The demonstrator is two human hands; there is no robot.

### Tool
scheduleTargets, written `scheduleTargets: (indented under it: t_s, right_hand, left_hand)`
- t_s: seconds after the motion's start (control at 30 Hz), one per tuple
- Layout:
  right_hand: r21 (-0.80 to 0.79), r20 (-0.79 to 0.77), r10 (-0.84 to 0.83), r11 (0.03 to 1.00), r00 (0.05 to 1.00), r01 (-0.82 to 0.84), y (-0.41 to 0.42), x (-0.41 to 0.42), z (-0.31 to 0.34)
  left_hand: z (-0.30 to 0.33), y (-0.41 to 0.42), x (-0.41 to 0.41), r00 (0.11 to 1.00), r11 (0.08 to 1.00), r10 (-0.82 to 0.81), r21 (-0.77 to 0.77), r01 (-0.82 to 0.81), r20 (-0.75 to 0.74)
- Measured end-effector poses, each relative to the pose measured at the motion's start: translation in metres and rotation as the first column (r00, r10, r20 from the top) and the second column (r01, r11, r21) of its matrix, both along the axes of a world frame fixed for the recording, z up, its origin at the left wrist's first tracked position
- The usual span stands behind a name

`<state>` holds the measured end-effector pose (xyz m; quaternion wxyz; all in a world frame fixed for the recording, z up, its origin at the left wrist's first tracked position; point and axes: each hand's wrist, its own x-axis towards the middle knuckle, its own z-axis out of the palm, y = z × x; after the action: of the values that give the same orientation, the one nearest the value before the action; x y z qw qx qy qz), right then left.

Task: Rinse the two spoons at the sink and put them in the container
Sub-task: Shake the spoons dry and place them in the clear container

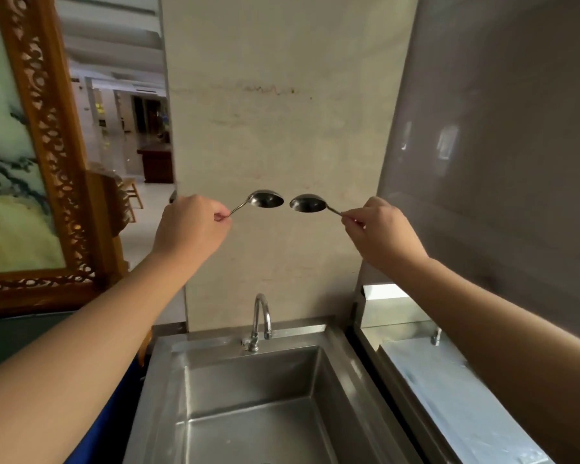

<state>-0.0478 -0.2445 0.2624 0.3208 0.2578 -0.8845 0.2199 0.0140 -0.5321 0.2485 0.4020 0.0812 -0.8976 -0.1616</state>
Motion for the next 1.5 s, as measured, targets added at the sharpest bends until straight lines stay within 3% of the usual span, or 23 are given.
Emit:
scheduleTargets:
  t_s: [0.2, 0.33, 0.6, 0.73, 0.87, 1.0, 1.13, 1.23, 1.33, 1.43, 1.5]
  right_hand:
    - [-0.074, 0.005, -0.106, 0.992, 0.994, 0.106, 0.108, 0.008, -0.006]
    - [-0.101, 0.017, -0.244, 0.964, 0.970, 0.244, 0.223, 0.009, -0.010]
    - [-0.199, 0.053, -0.431, 0.879, 0.901, 0.432, 0.469, 0.023, -0.015]
    - [-0.245, 0.186, -0.452, 0.838, 0.872, 0.487, 0.581, 0.030, -0.022]
    - [-0.331, 0.401, -0.399, 0.776, 0.824, 0.537, 0.652, 0.029, -0.045]
    - [-0.440, 0.614, -0.298, 0.640, 0.731, 0.630, 0.697, 0.021, -0.086]
    - [-0.538, 0.783, -0.088, 0.400, 0.615, 0.742, 0.723, 0.004, -0.137]
    - [-0.477, 0.869, -0.009, 0.247, 0.494, 0.844, 0.740, -0.017, -0.184]
    - [-0.373, 0.927, 0.022, 0.168, 0.375, 0.913, 0.754, -0.039, -0.223]
    - [-0.315, 0.943, 0.133, 0.065, 0.305, 0.947, 0.762, -0.067, -0.260]
    - [-0.263, 0.950, 0.185, 0.037, 0.253, 0.964, 0.764, -0.083, -0.281]
  left_hand:
    - [-0.002, 0.106, -0.033, 0.995, 0.992, -0.103, 0.068, 0.103, -0.013]
    - [-0.002, 0.215, -0.061, 0.971, 0.964, -0.237, 0.121, 0.235, 0.006]
    - [-0.015, 0.475, -0.103, 0.860, 0.809, -0.511, 0.335, 0.482, -0.003]
    - [-0.028, 0.602, -0.120, 0.769, 0.669, -0.639, 0.507, 0.543, 0.019]
    - [-0.056, 0.688, -0.136, 0.691, 0.584, -0.711, 0.659, 0.473, 0.133]
    - [-0.096, 0.747, -0.150, 0.574, 0.527, -0.775, 0.772, 0.356, 0.264]
    - [-0.152, 0.797, -0.175, 0.431, 0.519, -0.812, 0.825, 0.224, 0.394]
    - [-0.197, 0.830, -0.203, 0.330, 0.556, -0.806, 0.820, 0.136, 0.492]
    - [-0.232, 0.855, -0.236, 0.171, 0.620, -0.782, 0.778, 0.108, 0.599]
    - [-0.262, 0.881, -0.268, 0.004, 0.683, -0.725, 0.718, 0.137, 0.689]
    - [-0.279, 0.896, -0.279, -0.042, 0.730, -0.658, 0.651, 0.209, 0.752]
